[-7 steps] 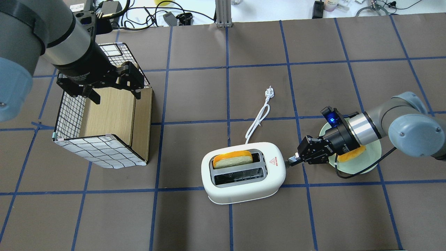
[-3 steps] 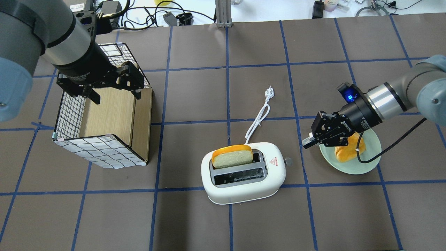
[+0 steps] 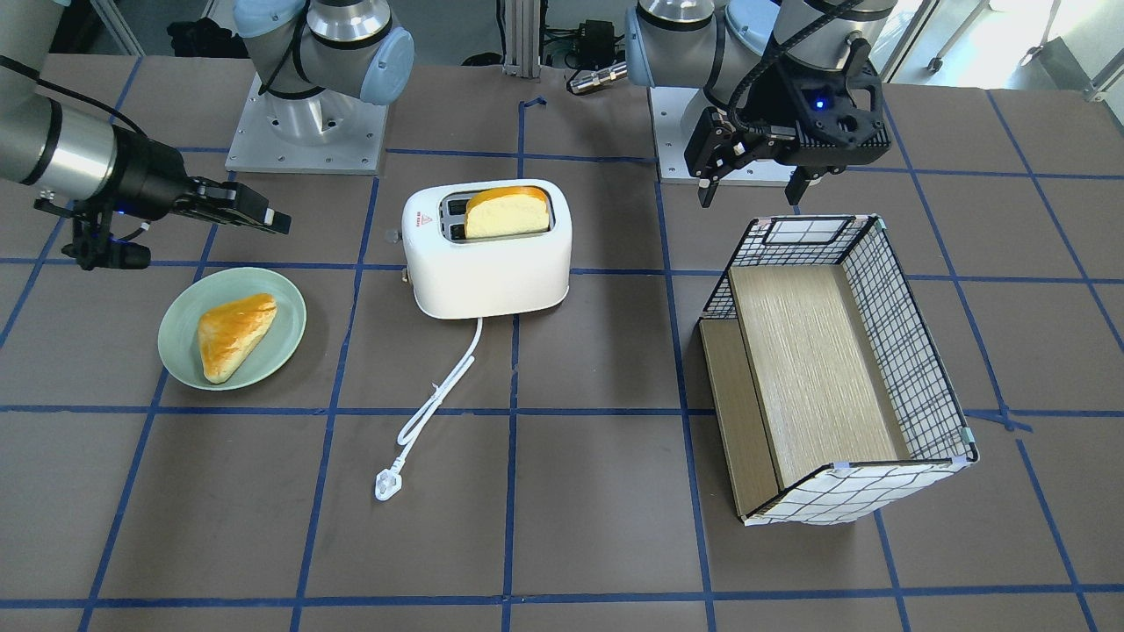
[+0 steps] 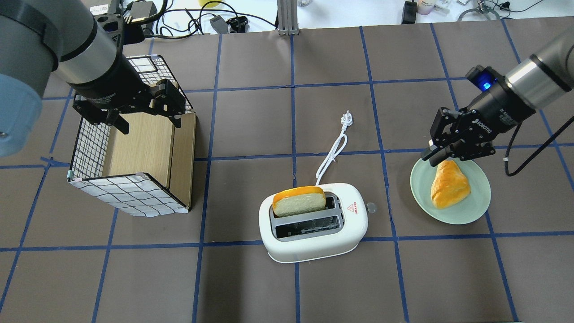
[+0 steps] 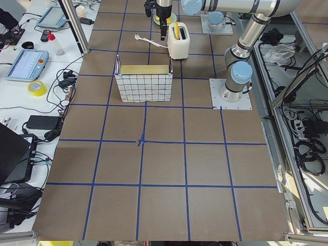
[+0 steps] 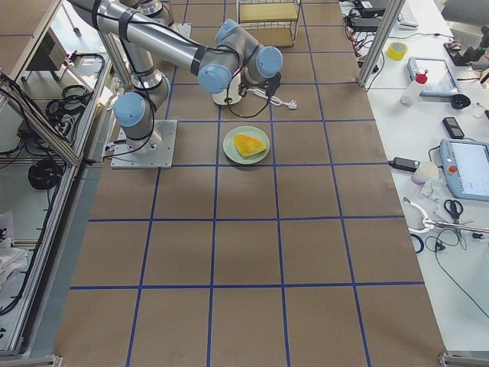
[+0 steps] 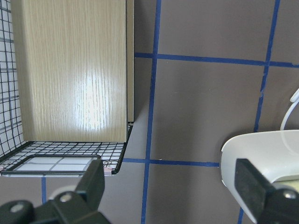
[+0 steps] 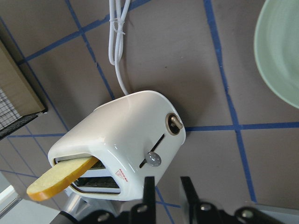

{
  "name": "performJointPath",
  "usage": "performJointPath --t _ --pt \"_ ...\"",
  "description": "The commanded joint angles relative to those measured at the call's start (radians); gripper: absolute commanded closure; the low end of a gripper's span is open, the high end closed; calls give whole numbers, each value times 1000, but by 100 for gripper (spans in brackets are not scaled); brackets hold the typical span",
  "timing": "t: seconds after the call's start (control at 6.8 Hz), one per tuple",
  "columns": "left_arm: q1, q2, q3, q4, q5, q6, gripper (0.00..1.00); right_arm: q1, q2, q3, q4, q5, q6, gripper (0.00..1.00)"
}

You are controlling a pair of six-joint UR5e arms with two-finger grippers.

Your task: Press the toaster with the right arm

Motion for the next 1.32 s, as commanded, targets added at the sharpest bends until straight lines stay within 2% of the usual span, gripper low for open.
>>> performJointPath --t 0.0,0.15,0.29,0.44,0.88,1.18 --pt "0 0 -1 0 0 0 0 37 -6 -130 -5 -195 131 0" --pt "0 0 -1 0 0 0 0 77 -6 -145 -61 -270 207 0" --pt "0 0 1 0 0 0 0 133 -8 -143 -109 -309 258 0" --pt "0 0 -1 0 0 0 0 207 -6 -139 -176 -402 311 0" --pt "0 0 -1 0 -2 0 0 367 -11 -146 -234 -423 401 0" --pt "0 0 -1 0 -2 0 0 386 -26 -146 -240 -418 392 0"
